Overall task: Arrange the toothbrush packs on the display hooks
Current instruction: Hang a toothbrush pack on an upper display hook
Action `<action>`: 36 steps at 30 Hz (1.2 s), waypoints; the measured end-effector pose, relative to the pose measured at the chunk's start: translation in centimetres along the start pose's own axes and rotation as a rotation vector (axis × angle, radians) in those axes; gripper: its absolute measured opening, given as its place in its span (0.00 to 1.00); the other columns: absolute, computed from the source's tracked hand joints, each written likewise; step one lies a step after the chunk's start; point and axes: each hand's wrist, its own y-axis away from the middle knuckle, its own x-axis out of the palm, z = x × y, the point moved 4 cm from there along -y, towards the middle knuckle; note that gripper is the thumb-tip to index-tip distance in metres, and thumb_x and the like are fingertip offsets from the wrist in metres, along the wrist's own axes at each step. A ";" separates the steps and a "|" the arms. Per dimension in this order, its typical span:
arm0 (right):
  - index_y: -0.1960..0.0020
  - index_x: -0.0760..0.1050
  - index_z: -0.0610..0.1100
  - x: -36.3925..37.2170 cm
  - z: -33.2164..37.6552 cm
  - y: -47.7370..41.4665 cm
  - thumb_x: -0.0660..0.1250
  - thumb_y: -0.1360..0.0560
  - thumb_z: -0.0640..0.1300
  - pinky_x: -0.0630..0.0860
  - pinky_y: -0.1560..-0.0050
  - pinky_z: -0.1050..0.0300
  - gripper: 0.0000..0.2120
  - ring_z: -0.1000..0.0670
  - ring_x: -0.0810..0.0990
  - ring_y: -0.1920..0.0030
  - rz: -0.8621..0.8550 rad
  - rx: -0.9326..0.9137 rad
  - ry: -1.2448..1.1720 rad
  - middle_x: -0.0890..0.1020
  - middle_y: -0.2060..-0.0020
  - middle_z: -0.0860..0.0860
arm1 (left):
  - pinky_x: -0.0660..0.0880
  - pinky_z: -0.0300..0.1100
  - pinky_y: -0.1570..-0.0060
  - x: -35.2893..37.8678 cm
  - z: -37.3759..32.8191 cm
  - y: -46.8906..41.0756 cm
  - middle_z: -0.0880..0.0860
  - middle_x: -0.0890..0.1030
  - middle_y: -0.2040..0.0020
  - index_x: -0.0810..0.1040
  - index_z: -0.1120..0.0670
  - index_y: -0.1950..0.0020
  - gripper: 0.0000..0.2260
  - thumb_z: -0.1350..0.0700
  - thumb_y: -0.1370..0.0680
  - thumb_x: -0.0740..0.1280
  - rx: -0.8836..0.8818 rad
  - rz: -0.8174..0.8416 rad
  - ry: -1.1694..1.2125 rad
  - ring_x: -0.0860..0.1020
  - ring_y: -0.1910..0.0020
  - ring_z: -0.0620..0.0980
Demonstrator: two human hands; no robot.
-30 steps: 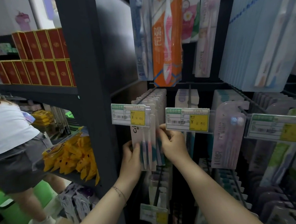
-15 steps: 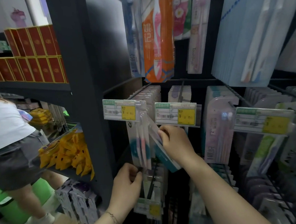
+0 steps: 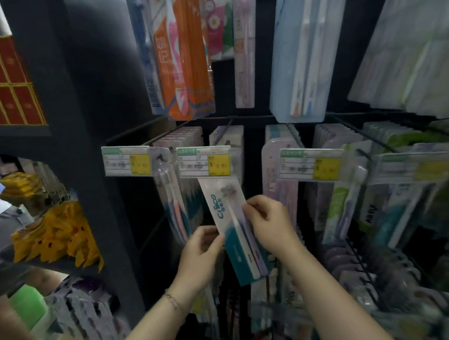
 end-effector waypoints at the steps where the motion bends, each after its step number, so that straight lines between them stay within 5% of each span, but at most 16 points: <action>1: 0.57 0.77 0.48 -0.4 -0.2 0.3 0.64 0.21 0.42 0.72 0.62 0.67 0.07 0.61 0.79 0.61 0.004 0.001 -0.008 0.81 0.63 0.57 | 0.77 0.35 0.57 0.6 -0.3 0.2 0.46 0.83 0.52 0.79 0.51 0.49 0.03 0.56 0.21 0.66 0.013 0.009 0.029 0.81 0.54 0.42; 6: 0.55 0.80 0.45 -2.4 -0.7 0.7 0.65 0.22 0.42 0.75 0.60 0.66 0.06 0.58 0.80 0.59 -0.017 0.018 -0.008 0.83 0.61 0.54 | 0.76 0.34 0.62 2.7 -1.1 0.5 0.51 0.85 0.56 0.80 0.58 0.51 0.05 0.60 0.21 0.65 0.061 0.039 0.088 0.83 0.58 0.45; 11: 0.50 0.83 0.44 -2.3 1.5 -0.7 0.65 0.22 0.42 0.76 0.52 0.59 0.08 0.54 0.80 0.55 0.027 0.017 0.049 0.84 0.56 0.51 | 0.78 0.44 0.58 3.2 -0.8 -0.1 0.52 0.85 0.58 0.79 0.59 0.52 0.07 0.58 0.20 0.64 0.036 -0.038 0.140 0.83 0.58 0.49; 18: 0.51 0.80 0.43 -1.8 3.6 -2.0 0.63 0.20 0.44 0.75 0.57 0.59 0.08 0.52 0.79 0.56 -0.036 0.007 0.040 0.82 0.56 0.47 | 0.76 0.34 0.66 1.9 -2.8 -1.7 0.47 0.83 0.63 0.79 0.58 0.55 0.06 0.58 0.20 0.64 0.095 -0.111 0.243 0.80 0.65 0.40; 26: 0.52 0.78 0.45 -0.9 1.9 -1.1 0.63 0.20 0.45 0.77 0.56 0.60 0.07 0.56 0.79 0.57 -0.122 0.045 -0.045 0.81 0.58 0.52 | 0.78 0.35 0.59 1.5 -2.1 -2.8 0.50 0.84 0.55 0.80 0.57 0.49 0.05 0.59 0.21 0.64 0.123 -0.100 0.221 0.82 0.57 0.42; 31: 0.53 0.77 0.48 0.4 0.8 -1.3 0.62 0.20 0.46 0.81 0.54 0.47 0.06 0.51 0.81 0.58 -0.101 0.058 -0.078 0.82 0.59 0.52 | 0.77 0.33 0.58 1.0 -1.5 -3.0 0.48 0.84 0.54 0.80 0.51 0.50 0.05 0.58 0.20 0.65 0.160 -0.204 0.153 0.82 0.55 0.41; 36: 0.48 0.78 0.50 0.4 -0.3 -1.2 0.61 0.19 0.43 0.81 0.59 0.52 0.07 0.52 0.81 0.64 -0.058 0.088 -0.160 0.82 0.58 0.50 | 0.72 0.33 0.52 -0.3 -1.3 -2.4 0.49 0.77 0.49 0.74 0.51 0.45 0.07 0.58 0.22 0.66 0.209 -0.426 0.000 0.77 0.50 0.43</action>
